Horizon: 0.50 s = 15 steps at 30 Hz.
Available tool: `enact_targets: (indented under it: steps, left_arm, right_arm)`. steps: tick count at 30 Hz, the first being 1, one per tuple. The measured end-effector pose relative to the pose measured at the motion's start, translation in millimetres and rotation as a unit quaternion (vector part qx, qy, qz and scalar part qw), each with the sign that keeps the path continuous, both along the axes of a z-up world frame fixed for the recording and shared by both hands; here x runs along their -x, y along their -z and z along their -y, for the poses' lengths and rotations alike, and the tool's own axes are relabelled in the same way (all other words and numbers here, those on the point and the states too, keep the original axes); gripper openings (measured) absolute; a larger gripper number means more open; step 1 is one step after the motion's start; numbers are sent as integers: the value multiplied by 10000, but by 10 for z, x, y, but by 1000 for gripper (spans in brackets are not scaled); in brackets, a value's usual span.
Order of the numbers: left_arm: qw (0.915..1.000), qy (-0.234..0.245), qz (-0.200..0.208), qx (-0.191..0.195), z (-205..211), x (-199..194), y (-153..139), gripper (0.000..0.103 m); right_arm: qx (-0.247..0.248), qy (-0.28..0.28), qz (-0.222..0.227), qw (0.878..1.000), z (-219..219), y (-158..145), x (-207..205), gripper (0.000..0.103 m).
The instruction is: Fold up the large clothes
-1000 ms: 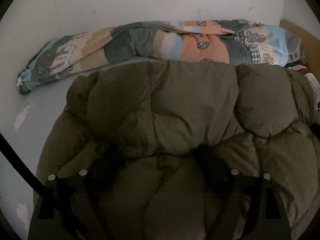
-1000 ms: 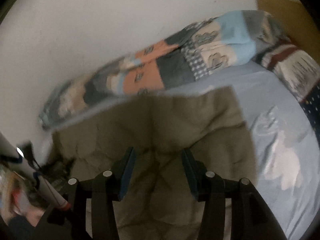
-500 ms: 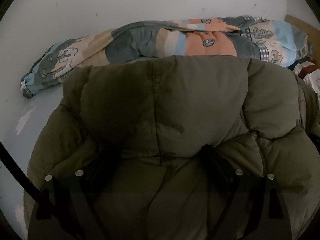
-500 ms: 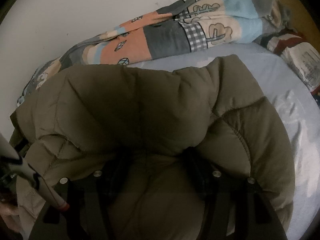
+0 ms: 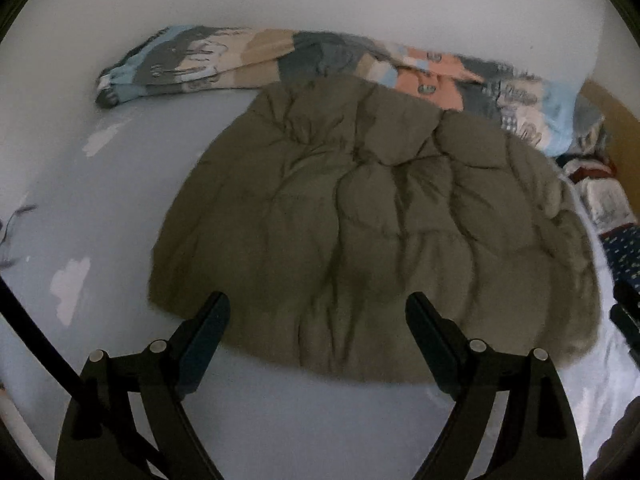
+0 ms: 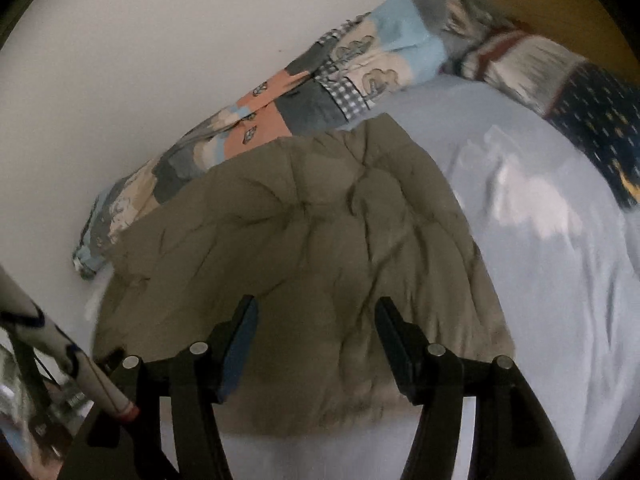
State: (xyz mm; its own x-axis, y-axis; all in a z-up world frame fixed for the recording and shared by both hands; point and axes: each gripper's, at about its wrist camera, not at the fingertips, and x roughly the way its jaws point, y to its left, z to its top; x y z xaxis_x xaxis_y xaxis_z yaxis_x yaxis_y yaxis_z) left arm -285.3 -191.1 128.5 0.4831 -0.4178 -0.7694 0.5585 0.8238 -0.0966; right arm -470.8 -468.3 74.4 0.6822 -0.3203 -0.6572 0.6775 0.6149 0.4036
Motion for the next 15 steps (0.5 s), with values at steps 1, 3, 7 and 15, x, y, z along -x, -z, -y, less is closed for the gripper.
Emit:
enact_targets:
  steps: [1, 3, 7, 15]
  left_arm:
    - [9999, 4, 106, 11, -59, 102, -23, 89]
    - [9991, 34, 404, -105, -108, 235, -57, 89]
    - [9952, 20, 971, -100, -284, 326, -21, 89]
    - [9943, 108, 1029, -240, -88, -61, 30, 89]
  right_arm:
    - [-44, 3, 107, 9999, -78, -52, 44, 65]
    - [-90, 0, 291, 9995, -282, -132, 129, 65]
    - [-221, -248, 284, 9990, -562, -164, 52, 65]
    - [479, -752, -62, 9960, -688, -25, -306, 65]
